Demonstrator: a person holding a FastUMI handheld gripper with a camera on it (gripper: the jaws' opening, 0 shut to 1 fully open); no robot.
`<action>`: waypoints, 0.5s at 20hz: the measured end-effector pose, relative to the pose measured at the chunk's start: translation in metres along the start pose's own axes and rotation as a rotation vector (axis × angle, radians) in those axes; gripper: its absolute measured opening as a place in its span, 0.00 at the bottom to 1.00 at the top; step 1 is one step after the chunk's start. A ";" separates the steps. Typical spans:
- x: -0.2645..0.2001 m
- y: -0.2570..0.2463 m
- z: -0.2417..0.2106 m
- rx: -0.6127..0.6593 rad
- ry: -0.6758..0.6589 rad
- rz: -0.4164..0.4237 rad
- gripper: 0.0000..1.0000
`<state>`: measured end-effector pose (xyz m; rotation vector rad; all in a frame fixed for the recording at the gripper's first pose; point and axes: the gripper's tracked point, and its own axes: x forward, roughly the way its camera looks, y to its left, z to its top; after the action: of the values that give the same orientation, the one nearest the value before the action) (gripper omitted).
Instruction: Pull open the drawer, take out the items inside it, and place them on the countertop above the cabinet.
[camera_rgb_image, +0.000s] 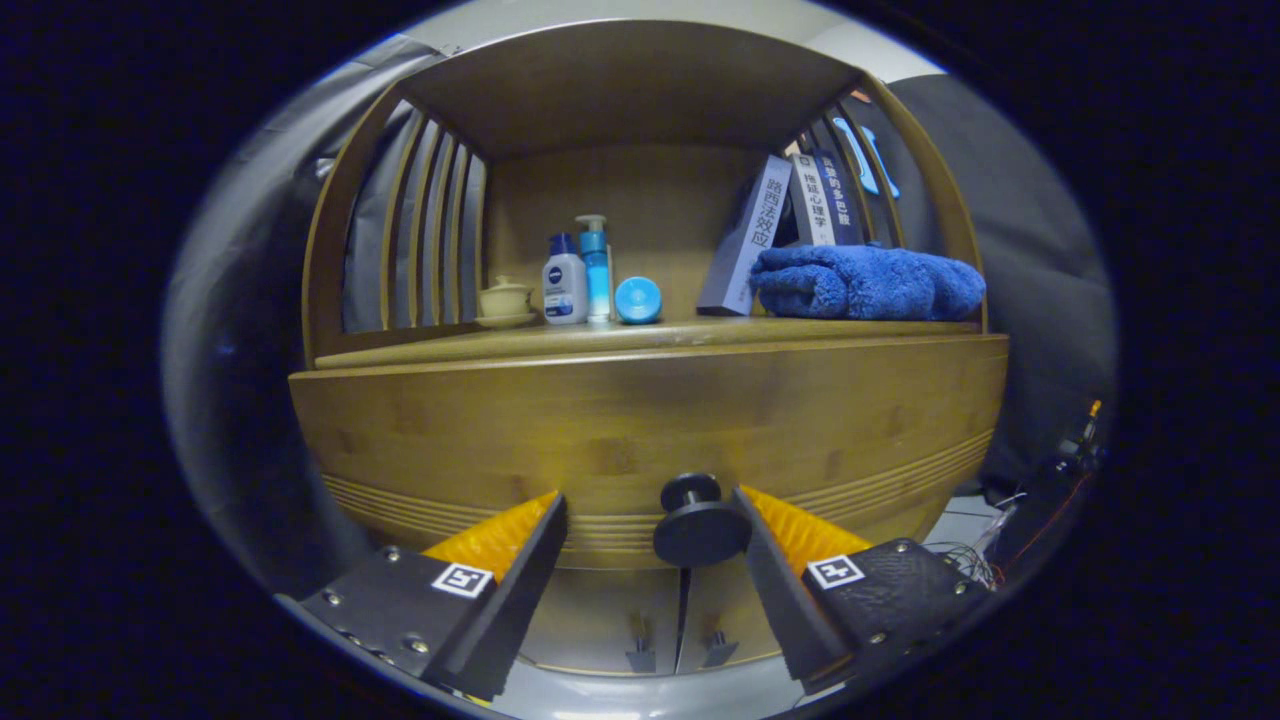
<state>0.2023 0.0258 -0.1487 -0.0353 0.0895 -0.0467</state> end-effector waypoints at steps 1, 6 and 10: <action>0.001 0.000 -0.001 -0.002 0.008 0.000 0.99; 0.006 0.000 0.001 -0.006 0.022 -0.001 0.98; 0.008 0.000 0.001 0.001 0.078 -0.010 0.99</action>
<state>0.2100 0.0259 -0.1480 -0.0331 0.1675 -0.0581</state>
